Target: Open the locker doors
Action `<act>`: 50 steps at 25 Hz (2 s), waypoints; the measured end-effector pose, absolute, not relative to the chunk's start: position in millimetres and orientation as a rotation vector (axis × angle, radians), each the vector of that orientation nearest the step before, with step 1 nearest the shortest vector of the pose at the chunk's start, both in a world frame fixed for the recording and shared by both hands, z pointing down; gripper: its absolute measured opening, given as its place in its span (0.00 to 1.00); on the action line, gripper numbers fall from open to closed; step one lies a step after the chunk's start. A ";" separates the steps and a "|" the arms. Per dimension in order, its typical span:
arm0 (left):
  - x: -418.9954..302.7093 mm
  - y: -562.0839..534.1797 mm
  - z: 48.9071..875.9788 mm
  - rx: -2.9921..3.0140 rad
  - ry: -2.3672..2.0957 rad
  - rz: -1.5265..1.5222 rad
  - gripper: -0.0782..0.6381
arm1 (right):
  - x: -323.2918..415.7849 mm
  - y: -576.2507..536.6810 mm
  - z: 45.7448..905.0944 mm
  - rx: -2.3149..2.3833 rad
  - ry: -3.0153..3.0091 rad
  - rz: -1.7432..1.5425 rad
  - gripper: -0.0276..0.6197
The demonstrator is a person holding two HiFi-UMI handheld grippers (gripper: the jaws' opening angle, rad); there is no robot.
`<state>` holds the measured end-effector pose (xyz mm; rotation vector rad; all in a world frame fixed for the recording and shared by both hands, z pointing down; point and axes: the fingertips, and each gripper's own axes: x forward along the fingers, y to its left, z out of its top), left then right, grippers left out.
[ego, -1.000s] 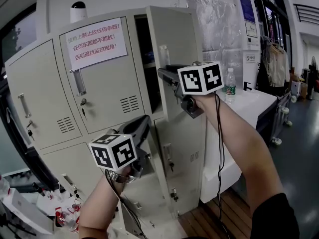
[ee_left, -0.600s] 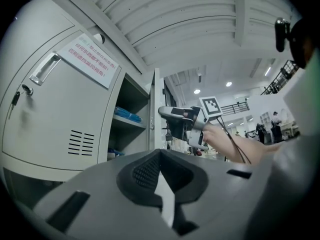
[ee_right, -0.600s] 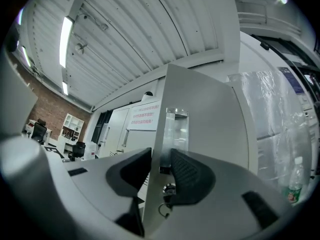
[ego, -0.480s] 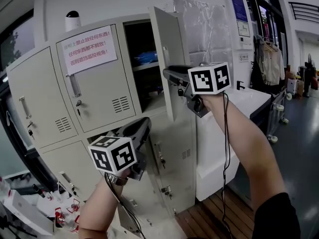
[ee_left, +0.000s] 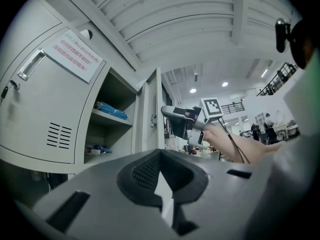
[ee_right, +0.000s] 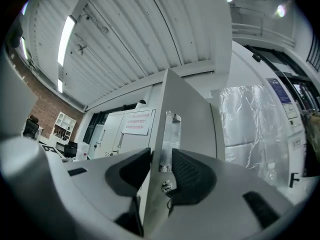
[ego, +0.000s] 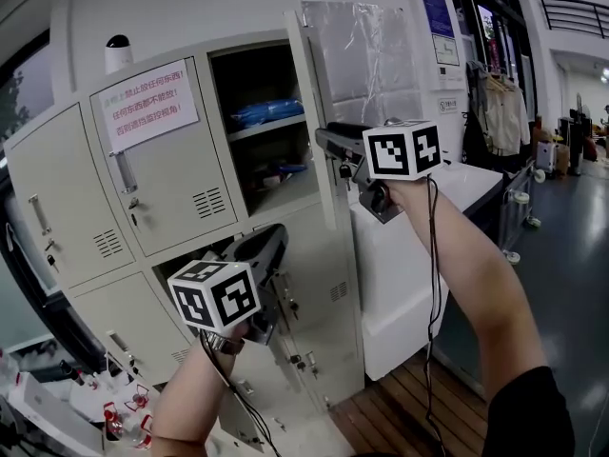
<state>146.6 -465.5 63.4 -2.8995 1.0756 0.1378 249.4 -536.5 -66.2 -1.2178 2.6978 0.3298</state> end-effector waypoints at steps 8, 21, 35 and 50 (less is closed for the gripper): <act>166.7 -450.2 69.1 -2.914 1.076 0.124 0.11 | 275.0 -526.9 -56.4 -1.398 2.627 0.384 0.30; 142.9 -420.2 84.5 -2.889 1.223 0.096 0.11 | 294.2 -526.3 -49.2 -1.615 2.500 0.386 0.22; 91.8 -383.0 91.2 -2.799 1.370 0.072 0.11 | 315.7 -478.7 -54.2 -1.701 2.217 0.503 0.05; -38.7 -296.6 115.5 -2.642 1.535 0.042 0.11 | 196.6 -362.8 31.4 -1.587 2.429 0.446 0.04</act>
